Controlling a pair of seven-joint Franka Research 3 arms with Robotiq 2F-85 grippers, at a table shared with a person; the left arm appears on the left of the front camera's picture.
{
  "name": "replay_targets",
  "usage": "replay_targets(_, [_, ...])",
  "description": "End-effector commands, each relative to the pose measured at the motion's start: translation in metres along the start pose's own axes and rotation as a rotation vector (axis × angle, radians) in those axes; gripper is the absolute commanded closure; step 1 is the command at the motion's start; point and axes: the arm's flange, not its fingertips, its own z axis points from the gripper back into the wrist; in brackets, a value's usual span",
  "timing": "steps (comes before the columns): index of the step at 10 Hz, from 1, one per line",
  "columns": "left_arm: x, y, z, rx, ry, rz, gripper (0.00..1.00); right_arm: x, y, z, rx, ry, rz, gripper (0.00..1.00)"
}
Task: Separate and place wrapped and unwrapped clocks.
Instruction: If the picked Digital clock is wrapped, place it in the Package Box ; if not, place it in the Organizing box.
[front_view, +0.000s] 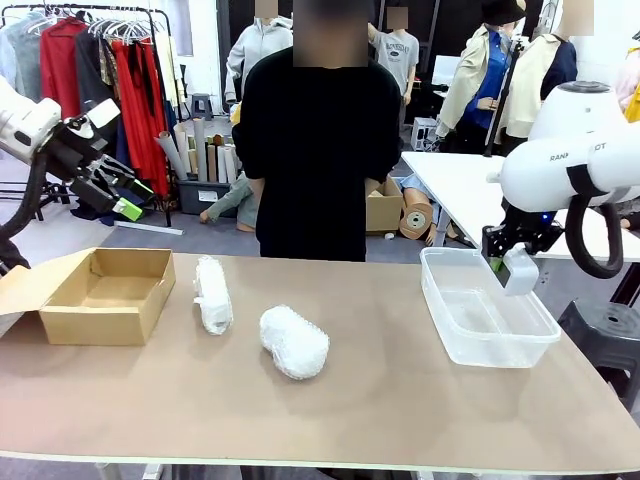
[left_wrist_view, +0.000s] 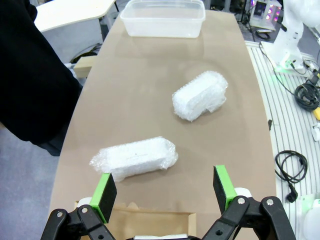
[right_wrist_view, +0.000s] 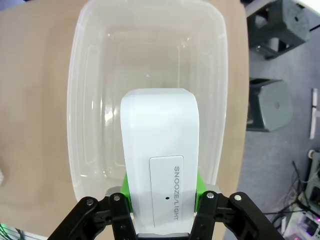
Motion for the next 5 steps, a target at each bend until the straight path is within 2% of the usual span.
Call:
replay_targets(1, [0.001,0.0,0.0,-0.002,-0.003,-0.001,0.0,-0.003,-0.002,0.001,-0.006,0.01,0.031,1.0])
replay_targets(4, [0.001,0.0,0.0,-0.002,-0.003,-0.001,0.0,-0.002,0.0,-0.002,-0.002,0.015,0.01,1.0])
replay_targets(5, [0.001,0.0,0.0,-0.002,-0.003,-0.001,0.0,0.013,-0.003,-0.004,-0.001,0.043,-0.031,1.0])
